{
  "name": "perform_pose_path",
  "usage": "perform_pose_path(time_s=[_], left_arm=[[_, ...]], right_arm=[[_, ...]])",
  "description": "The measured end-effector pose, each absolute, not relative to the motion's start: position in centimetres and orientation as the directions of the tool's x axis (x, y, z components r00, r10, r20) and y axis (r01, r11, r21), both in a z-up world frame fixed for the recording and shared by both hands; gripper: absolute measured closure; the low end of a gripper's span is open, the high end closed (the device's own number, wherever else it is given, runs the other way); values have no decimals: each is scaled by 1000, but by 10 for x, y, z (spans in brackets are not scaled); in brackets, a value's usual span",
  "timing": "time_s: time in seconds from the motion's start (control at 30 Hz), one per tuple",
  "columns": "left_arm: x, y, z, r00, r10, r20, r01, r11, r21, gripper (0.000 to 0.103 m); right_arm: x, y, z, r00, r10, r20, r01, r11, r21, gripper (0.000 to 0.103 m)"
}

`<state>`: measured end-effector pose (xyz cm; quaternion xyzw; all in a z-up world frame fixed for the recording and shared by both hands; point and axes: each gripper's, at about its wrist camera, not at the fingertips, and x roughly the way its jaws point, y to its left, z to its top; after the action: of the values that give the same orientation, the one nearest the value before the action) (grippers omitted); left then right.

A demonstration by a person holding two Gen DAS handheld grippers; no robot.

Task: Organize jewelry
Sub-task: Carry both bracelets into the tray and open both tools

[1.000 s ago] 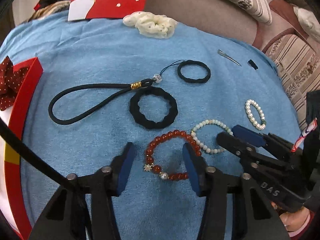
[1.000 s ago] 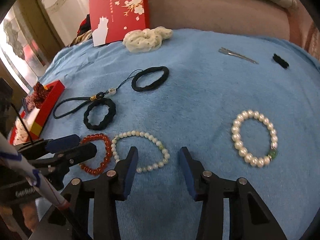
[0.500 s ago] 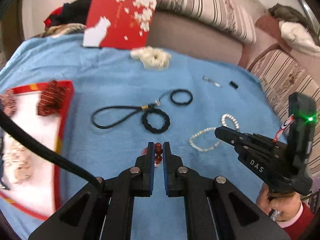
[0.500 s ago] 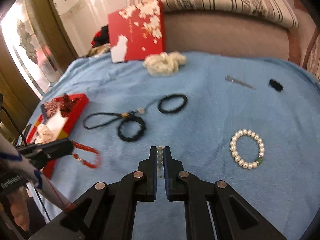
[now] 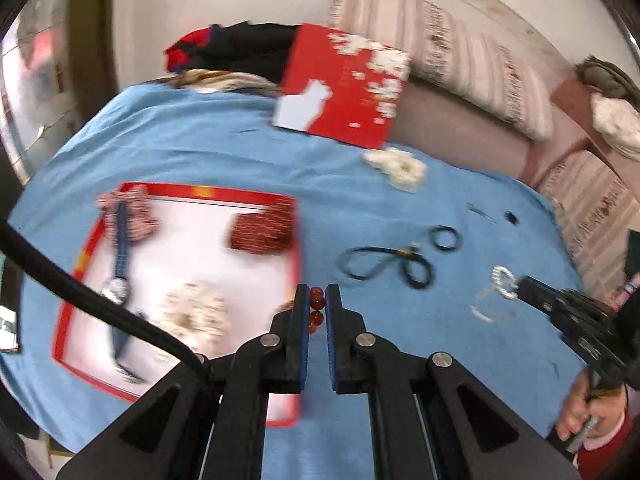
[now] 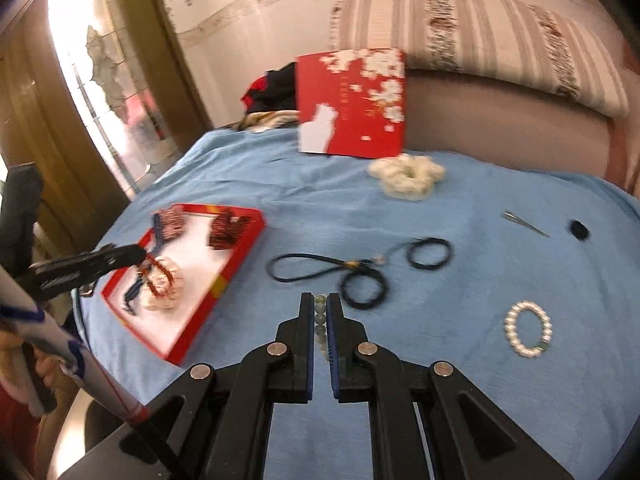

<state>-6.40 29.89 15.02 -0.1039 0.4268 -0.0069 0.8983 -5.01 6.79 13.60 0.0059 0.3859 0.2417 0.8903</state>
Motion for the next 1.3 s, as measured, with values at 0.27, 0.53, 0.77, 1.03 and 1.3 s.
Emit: perform_pose_path(time_s=[0.27, 0.53, 0.77, 1.03, 1.3], left_arm=[[-27, 376, 120, 586, -36, -810, -191, 965, -181, 96], [19, 404, 95, 558, 10, -830, -197, 973, -122, 96], [47, 434, 68, 523, 36, -851, -238, 965, -106, 96], [34, 444, 79, 567, -13, -824, -240, 954, -180, 68], [-10, 437, 116, 625, -20, -781, -268, 933, -239, 62]], right_arm=[[-46, 154, 129, 503, 500, -705, -541, 818, 195, 96], [-44, 261, 100, 377, 559, -739, -634, 737, 234, 96], [-46, 310, 64, 308, 552, -775, -659, 712, 244, 96], [-40, 294, 40, 322, 477, -817, -630, 753, 191, 86], [-59, 247, 70, 424, 460, -780, -609, 783, 131, 60]])
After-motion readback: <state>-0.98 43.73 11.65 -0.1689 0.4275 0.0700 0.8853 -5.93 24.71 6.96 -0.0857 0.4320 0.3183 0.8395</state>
